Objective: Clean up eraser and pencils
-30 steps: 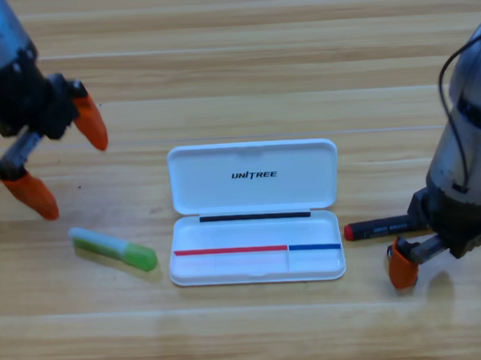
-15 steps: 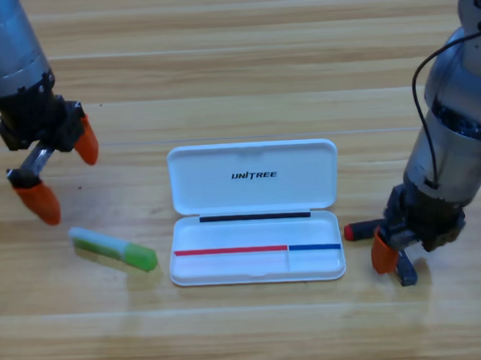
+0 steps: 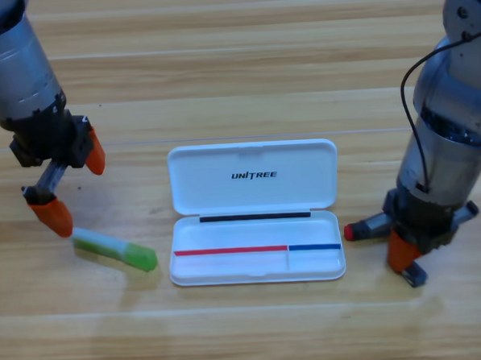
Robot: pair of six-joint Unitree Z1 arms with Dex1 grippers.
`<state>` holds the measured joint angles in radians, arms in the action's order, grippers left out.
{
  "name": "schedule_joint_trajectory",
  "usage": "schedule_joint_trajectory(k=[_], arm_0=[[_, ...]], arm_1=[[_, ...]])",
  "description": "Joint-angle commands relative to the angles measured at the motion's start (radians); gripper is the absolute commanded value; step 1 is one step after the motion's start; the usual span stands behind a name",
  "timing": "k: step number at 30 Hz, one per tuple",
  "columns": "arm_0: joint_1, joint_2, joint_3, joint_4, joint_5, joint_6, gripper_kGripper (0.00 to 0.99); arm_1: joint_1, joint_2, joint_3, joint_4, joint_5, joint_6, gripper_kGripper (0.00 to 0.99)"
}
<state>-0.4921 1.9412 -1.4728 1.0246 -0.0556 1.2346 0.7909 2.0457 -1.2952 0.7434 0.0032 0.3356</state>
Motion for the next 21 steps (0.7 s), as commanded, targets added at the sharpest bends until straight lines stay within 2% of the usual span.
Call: schedule_joint_trajectory(k=[1,4,9,12,15,21], arm_0=[[-0.025,0.028,0.037,-0.023,-0.009,-0.01,0.982],[-0.025,0.027,0.055,-0.041,-0.009,-0.01,0.982],[-0.025,0.036,0.091,-0.098,-0.003,-0.01,0.983],[-0.029,0.042,0.111,-0.13,0.005,-0.012,0.983],[-0.036,0.042,0.143,-0.173,0.011,-0.02,0.983],[-0.056,0.065,0.192,-0.244,0.017,-0.032,0.983]], arm_1=[[-0.013,-0.013,-0.075,0.208,0.006,-0.221,0.0],[0.007,-0.045,-0.165,0.297,0.005,-0.537,0.0],[0.041,-0.018,-0.243,0.31,0.037,-0.826,0.0],[0.07,0.04,-0.308,0.312,0.038,-0.919,0.0],[0.099,0.085,-0.351,0.312,0.078,-0.992,0.0],[0.136,0.166,-0.443,0.312,0.112,-1.006,0.0]])
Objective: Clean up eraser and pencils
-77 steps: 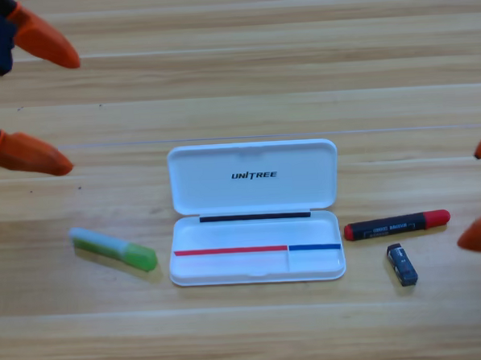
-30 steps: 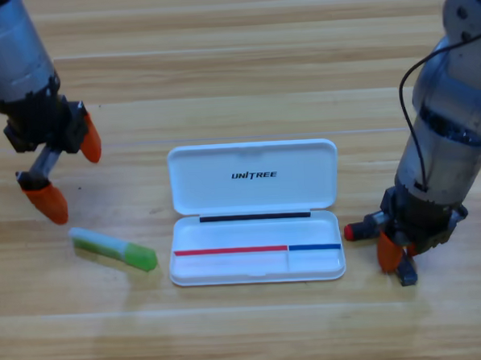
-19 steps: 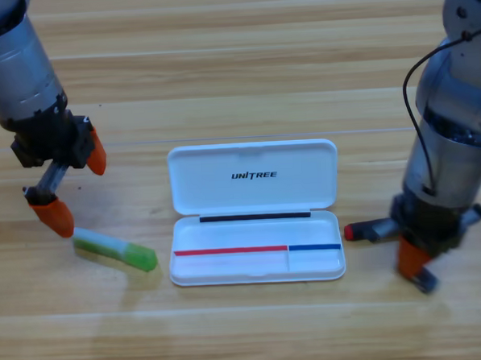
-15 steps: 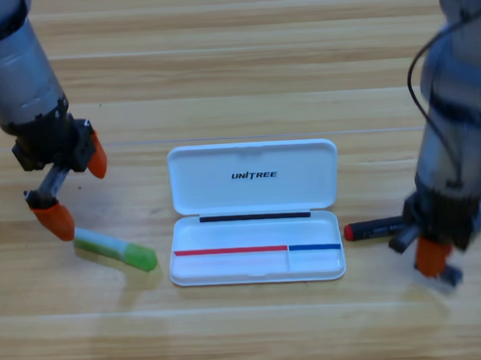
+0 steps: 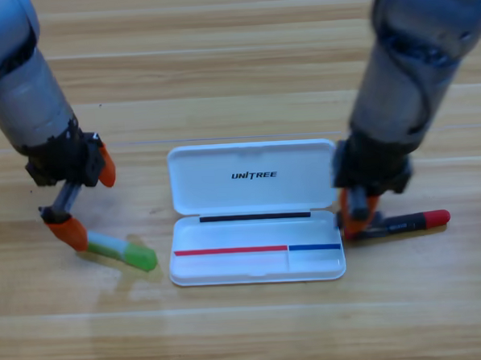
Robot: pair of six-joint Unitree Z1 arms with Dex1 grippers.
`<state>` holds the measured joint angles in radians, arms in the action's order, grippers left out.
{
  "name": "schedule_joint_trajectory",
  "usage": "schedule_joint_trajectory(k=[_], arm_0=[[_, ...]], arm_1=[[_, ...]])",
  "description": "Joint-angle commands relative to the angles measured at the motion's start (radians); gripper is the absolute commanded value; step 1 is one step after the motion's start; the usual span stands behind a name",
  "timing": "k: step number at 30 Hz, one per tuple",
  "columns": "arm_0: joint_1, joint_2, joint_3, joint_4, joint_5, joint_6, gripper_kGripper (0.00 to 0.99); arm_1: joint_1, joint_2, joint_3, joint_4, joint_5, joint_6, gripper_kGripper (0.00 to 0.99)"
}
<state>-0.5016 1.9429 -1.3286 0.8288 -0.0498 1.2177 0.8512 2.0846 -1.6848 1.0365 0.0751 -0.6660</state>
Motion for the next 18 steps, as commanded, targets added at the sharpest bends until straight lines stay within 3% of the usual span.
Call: schedule_joint_trajectory(k=[1,10,18], arm_0=[[-0.049,0.068,0.052,-0.057,0.013,-0.018,0.989],[-0.071,0.113,0.065,-0.092,0.018,-0.033,0.985],[-0.072,0.12,0.097,-0.132,0.018,-0.038,0.916]], arm_1=[[0.077,0.14,-0.062,0.019,0.043,-0.004,0.0],[0.078,0.212,-0.116,0.019,0.022,-0.004,0.0],[0.071,0.232,-0.141,0.019,-0.005,-0.004,0.0]])
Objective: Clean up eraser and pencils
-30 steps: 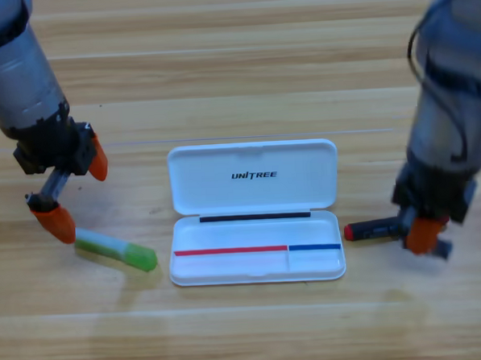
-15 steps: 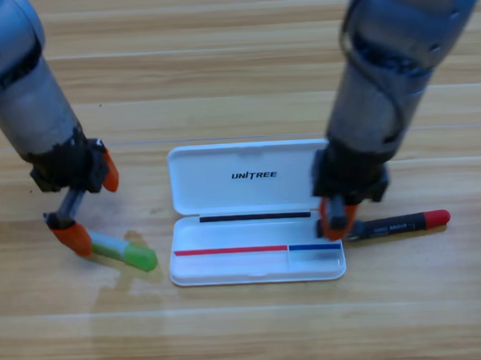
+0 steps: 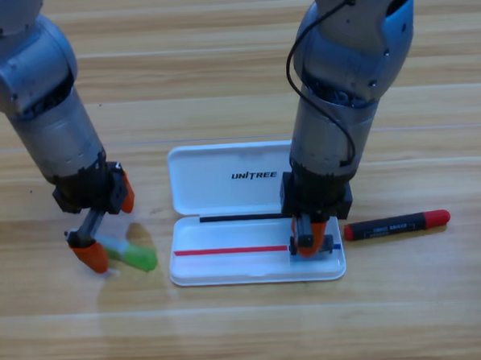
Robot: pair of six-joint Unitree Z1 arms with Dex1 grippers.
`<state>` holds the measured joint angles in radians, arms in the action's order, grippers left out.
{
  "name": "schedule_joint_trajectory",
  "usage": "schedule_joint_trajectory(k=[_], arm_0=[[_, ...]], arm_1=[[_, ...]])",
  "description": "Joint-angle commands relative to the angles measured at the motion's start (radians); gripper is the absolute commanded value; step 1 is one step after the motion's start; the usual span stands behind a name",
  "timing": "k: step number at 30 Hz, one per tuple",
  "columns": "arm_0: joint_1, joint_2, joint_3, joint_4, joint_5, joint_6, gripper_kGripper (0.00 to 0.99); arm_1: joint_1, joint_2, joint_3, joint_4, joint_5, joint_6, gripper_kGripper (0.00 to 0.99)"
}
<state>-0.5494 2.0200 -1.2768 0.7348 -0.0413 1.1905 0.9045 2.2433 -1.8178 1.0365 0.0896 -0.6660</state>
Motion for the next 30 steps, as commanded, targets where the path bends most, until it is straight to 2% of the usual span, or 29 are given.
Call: schedule_joint_trajectory(k=[1,5,6,8,10,13,15,17,18,20,24,26,30], arm_0=[[-0.024,0.045,0.047,-0.04,0.009,-0.011,0.894],[-0.024,0.046,0.051,-0.046,0.009,-0.014,0.841],[-0.024,0.046,0.054,-0.046,0.009,-0.014,0.833],[-0.024,0.046,0.056,-0.046,0.008,-0.012,0.767],[-0.024,0.046,0.059,-0.046,0.009,-0.011,0.684],[-0.024,0.04,0.063,-0.046,0.003,0.003,0.454],[-0.024,0.039,0.062,-0.046,0.001,0.006,0.229],[-0.024,0.037,0.06,-0.046,0.004,0.004,0.0],[-0.024,0.034,0.06,-0.046,0.006,0.004,0.0],[-0.024,0.031,0.06,-0.045,0.014,0.012,0.0],[-0.024,0.02,0.063,-0.04,0.046,0.011,0.0],[-0.024,0.009,0.062,-0.031,0.057,0.004,0.0],[-0.024,-0.027,0.045,0.003,0.07,-0.003,0.0]], arm_1=[[0.016,0.075,-0.009,0.019,-0.021,-0.004,0.0],[0.01,0.082,-0.005,0.019,-0.027,-0.004,0.003],[0.008,0.082,0.002,0.019,-0.027,-0.004,0.031],[0.008,0.078,0.009,0.019,-0.025,-0.004,0.051],[0.007,0.073,0.015,0.019,-0.025,-0.004,0.169],[0.007,0.062,0.021,0.019,-0.027,-0.004,0.391],[0.007,0.045,0.029,0.02,-0.031,-0.004,0.485],[0.005,0.016,0.037,0.022,-0.045,-0.004,0.658],[0.004,-0.002,0.04,0.03,-0.05,-0.003,0.773],[0.001,-0.056,0.043,0.06,-0.05,-0.003,0.879],[-0.018,-0.209,0.109,0.091,-0.047,0.0,0.922],[-0.03,-0.292,0.167,0.1,-0.042,-0.006,0.979],[-0.073,-0.41,0.284,0.088,-0.07,-0.027,0.99]])
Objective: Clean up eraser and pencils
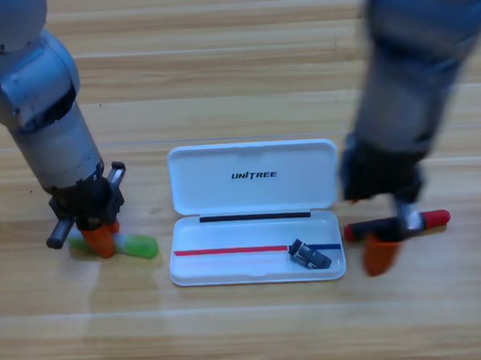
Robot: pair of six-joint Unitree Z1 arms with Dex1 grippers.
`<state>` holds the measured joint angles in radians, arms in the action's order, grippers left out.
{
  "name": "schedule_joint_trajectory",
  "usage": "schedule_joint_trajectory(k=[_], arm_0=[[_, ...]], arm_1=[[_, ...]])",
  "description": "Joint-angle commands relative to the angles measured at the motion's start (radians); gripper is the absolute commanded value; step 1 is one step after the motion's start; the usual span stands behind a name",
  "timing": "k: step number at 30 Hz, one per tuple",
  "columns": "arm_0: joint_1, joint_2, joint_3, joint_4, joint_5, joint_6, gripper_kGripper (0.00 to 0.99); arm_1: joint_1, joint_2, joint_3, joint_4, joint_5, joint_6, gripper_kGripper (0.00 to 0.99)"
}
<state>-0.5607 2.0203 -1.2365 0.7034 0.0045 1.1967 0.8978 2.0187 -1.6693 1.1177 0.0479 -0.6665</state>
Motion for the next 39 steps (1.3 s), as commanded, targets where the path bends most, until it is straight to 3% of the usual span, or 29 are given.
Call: schedule_joint_trajectory(k=[1,5,9,12,19,29,39], arm_0=[[-0.013,-0.037,-0.009,0.051,0.026,-0.017,0.0],[-0.015,-0.074,-0.072,0.136,0.042,-0.034,0.0],[-0.025,-0.104,-0.11,0.185,0.052,-0.046,0.0],[-0.031,-0.117,-0.113,0.191,0.052,-0.052,0.0],[-0.058,-0.129,-0.138,0.229,0.061,-0.088,0.0],[-0.131,-0.068,-0.327,0.381,0.014,-0.16,0.0],[-0.24,0.113,-0.518,0.458,-0.084,-0.252,0.0]], arm_1=[[-0.074,-0.204,0.175,-0.016,-0.049,-0.035,0.99],[-0.14,-0.216,0.338,-0.161,-0.097,-0.107,0.99],[-0.212,-0.118,0.344,-0.233,-0.106,-0.163,0.99],[-0.234,-0.057,0.344,-0.282,-0.121,-0.197,0.99],[-0.235,-0.018,0.318,-0.294,-0.106,-0.205,0.986],[-0.198,0.054,0.25,-0.309,-0.088,-0.205,0.976],[-0.197,0.166,0.178,-0.311,-0.102,-0.234,0.838]])
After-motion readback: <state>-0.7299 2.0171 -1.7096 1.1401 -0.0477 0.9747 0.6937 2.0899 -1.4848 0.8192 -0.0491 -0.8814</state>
